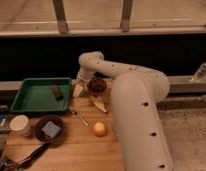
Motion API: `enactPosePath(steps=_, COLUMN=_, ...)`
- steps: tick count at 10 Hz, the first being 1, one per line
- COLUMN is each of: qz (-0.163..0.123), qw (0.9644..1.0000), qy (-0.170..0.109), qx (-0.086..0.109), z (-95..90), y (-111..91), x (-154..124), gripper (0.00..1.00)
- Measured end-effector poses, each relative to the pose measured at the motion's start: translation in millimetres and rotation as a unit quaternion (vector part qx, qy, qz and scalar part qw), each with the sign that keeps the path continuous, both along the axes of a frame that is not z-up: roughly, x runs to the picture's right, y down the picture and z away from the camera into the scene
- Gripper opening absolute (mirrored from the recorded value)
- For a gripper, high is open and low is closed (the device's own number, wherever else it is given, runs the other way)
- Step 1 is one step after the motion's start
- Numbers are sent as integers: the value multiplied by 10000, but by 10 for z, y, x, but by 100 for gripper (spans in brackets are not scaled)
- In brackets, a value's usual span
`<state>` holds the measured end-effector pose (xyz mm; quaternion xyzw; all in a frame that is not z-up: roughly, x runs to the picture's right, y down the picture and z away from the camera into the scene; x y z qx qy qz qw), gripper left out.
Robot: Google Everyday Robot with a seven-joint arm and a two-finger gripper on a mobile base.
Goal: Stack cups into tray
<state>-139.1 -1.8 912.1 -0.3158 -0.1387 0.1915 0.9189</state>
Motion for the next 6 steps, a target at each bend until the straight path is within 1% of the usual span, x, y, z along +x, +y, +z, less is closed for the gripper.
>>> enactPosePath(steps=2, qz=-61, qw=9999, qy=12, qx=-81, z=-19, y=106, x=-22, gripper=80)
enactPosePath(steps=5, qz=-115, qw=9998, qy=-27, qx=-168, z=-134, y=281, x=-107, gripper=80)
enactPosePath(steps=6, qz=-115, qw=9997, qy=-36, qx=-193, z=-143, y=298, x=-110, gripper=80)
